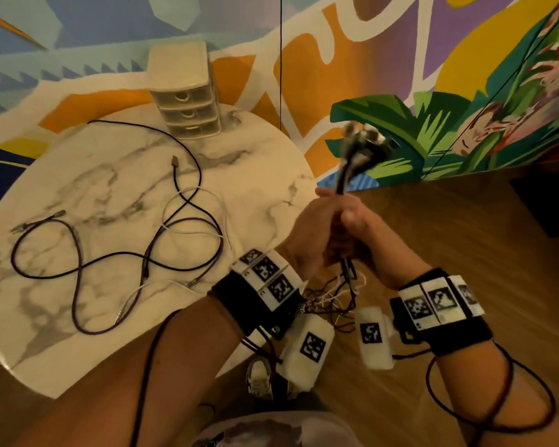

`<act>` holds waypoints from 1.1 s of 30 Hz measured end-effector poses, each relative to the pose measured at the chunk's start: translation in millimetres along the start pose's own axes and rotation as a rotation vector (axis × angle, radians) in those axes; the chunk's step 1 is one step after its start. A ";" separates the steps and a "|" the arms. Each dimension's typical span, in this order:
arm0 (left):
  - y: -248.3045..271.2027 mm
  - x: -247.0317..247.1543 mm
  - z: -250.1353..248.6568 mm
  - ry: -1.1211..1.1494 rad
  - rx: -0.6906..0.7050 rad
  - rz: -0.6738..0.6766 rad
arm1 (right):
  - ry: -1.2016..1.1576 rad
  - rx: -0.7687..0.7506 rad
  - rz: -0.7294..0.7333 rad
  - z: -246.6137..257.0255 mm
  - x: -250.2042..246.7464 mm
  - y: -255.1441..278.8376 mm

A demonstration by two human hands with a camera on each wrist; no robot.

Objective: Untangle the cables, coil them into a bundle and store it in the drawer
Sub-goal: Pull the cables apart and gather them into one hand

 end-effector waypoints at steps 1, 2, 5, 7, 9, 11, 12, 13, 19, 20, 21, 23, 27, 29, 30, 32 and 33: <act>-2.8 0.6 -8.0 0.036 0.026 0.030 | 0.040 0.043 0.070 -16.3 2.1 1.6; -6.1 0.2 -17.2 0.001 0.067 0.037 | 0.143 0.105 0.083 -36.1 3.7 1.8; -12.0 -3.2 -49.0 -0.532 0.293 -0.025 | 0.380 0.244 -0.204 -98.4 -10.7 1.2; -9.8 1.5 -65.5 -1.016 0.503 0.025 | 0.399 0.325 -0.432 -125.7 -30.3 4.7; -1.7 13.4 -77.5 -1.330 0.684 0.148 | 0.447 0.457 -0.517 -153.6 -49.1 9.8; 3.7 23.9 -88.4 -1.488 0.862 0.183 | 0.531 0.642 -0.539 -183.4 -64.7 15.6; 3.7 28.2 -93.5 -1.527 0.930 0.185 | 0.582 0.742 -0.541 -197.2 -70.5 17.8; 2.9 32.5 -98.5 -1.549 0.979 0.185 | 0.604 0.841 -0.537 -210.3 -75.3 21.3; 0.0 40.1 -108.5 -1.647 1.158 0.187 | 0.329 0.922 -0.796 -227.6 -98.7 10.8; 0.3 42.5 -110.2 -1.664 1.152 0.181 | 0.297 0.908 -0.839 -224.6 -102.1 9.6; 0.0 44.3 -112.5 -1.680 1.148 0.172 | 0.285 0.911 -0.843 -224.4 -104.8 9.9; -0.6 44.9 -118.1 -1.716 1.159 0.152 | 0.278 0.945 -0.810 -239.4 -115.0 13.5; -3.2 42.5 -121.5 -1.724 1.218 0.147 | 0.187 1.020 -0.836 -259.2 -137.7 22.3; -4.4 43.9 -119.2 -1.755 1.227 0.139 | 0.111 0.935 -0.927 -238.6 -140.8 19.5; -5.5 45.1 -118.4 -1.751 1.232 0.132 | 0.071 0.854 -1.016 -227.7 -143.0 17.4; -8.4 47.5 -118.6 -1.697 1.256 0.124 | -0.033 0.709 -1.209 -210.8 -146.8 13.3; -10.3 48.7 -119.3 -1.658 1.277 0.122 | -0.056 0.643 -1.276 -205.3 -146.7 12.4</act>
Point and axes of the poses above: each hand's wrist, its own y-axis away from the middle knuckle, its own x-axis out of the palm, z = x × y, the point moved 2 cm from there along -y, towards the middle knuckle, and after that the axes turned 6 degrees about x, right-handed, at the moved point
